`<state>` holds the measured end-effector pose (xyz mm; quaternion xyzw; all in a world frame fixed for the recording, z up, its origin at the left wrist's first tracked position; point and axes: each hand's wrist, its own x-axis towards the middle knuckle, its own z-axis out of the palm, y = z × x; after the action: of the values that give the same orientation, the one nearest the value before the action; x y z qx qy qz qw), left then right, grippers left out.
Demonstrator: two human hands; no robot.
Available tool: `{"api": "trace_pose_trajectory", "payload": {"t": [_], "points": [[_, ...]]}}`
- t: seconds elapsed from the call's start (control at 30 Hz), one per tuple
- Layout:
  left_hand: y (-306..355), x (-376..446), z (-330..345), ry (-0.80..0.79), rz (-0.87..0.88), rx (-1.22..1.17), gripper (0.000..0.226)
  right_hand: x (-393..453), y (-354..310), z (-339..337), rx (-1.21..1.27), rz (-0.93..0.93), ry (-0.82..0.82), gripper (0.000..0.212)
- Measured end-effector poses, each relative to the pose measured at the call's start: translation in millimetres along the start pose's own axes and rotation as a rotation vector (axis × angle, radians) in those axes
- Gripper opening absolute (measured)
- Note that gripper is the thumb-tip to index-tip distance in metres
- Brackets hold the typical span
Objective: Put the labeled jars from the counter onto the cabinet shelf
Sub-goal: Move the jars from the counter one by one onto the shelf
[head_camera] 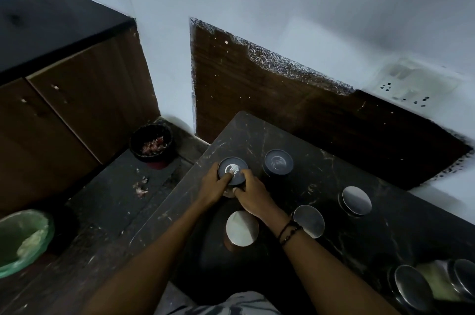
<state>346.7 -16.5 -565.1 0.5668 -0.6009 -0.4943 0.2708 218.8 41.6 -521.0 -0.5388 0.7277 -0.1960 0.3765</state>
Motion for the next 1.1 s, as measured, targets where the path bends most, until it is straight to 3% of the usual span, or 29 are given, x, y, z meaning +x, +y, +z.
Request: {"api": "trace_pose_trajectory", "payload": {"t": [0.23, 0.57, 0.7, 0.93, 1.1], "points": [[-6.6, 12.9, 4.8, -0.02, -0.108, -0.204, 0.023, 12.5, 4.8, 4.0, 0.046, -0.051, 0.027, 0.07], [14.3, -3.5, 6.6, 0.089, -0.125, -0.307, 0.054, 17.8, 6.8, 13.7, 0.16, -0.115, 0.288, 0.099], [22.5, -7.5, 0.9, 0.105, -0.125, -0.412, 0.044, 16.0, -0.3, -2.4, 0.25, -0.23, 0.391, 0.089], [37.8, -17.2, -12.9, 0.104, -0.013, -0.486, 0.026, 7.5, -6.5, -37.3, 0.696, -0.172, 0.217, 0.076], [44.4, -26.6, -12.6, 0.09, -0.002, -0.487, 0.02, -3.7, -4.0, -42.4, 0.808, -0.161, 0.172, 0.052]]}}
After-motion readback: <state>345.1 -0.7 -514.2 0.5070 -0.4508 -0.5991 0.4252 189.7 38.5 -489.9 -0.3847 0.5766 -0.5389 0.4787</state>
